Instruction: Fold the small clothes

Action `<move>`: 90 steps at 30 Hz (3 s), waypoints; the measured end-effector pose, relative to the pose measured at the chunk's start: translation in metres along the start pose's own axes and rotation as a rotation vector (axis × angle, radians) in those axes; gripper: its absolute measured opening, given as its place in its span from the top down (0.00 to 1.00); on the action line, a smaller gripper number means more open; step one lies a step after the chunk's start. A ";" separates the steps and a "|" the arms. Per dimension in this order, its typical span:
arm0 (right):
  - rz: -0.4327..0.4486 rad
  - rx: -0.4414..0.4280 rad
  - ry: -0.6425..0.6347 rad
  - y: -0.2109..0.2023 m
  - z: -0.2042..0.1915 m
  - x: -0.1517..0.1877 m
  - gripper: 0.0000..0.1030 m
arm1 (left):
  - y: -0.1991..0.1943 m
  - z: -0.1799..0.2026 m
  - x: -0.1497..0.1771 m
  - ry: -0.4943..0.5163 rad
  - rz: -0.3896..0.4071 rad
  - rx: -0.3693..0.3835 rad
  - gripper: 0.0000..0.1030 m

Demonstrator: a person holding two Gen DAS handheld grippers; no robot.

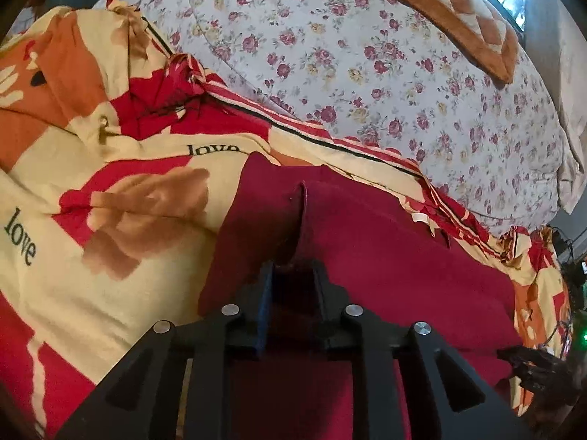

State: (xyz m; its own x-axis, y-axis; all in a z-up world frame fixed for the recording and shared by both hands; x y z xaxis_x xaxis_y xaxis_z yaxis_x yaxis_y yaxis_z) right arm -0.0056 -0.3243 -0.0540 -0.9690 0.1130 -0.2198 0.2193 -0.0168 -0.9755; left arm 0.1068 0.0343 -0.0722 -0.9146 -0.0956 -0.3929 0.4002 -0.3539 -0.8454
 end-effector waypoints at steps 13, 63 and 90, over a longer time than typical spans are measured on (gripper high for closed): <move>0.055 -0.077 -0.023 -0.053 0.014 0.038 0.34 | -0.042 0.032 0.039 0.123 0.049 -0.134 0.83; -0.252 -0.301 -0.225 -0.019 -0.018 0.202 0.21 | -0.085 -0.015 0.219 0.091 -0.334 -0.027 0.69; -0.211 -0.462 -0.223 -0.021 -0.041 0.219 0.93 | -0.070 -0.016 0.232 0.040 -0.434 -0.015 1.00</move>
State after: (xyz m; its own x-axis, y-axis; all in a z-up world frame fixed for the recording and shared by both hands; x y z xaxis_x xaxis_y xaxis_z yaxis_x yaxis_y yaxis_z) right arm -0.2175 -0.2587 -0.0817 -0.9870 -0.1470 -0.0652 -0.0038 0.4268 -0.9044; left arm -0.1323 0.0518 -0.1100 -0.9954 0.0949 -0.0129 -0.0202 -0.3395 -0.9404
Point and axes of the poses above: each gripper's, at about its wrist camera, not at the fingertips, and y roughly the way its jaws point, z to its right, x to its underside, the point moved 2 cm from there along y, roughly the way its jaws point, and after that the axes turned 13 degrees about -z, right-handed, at the moved point
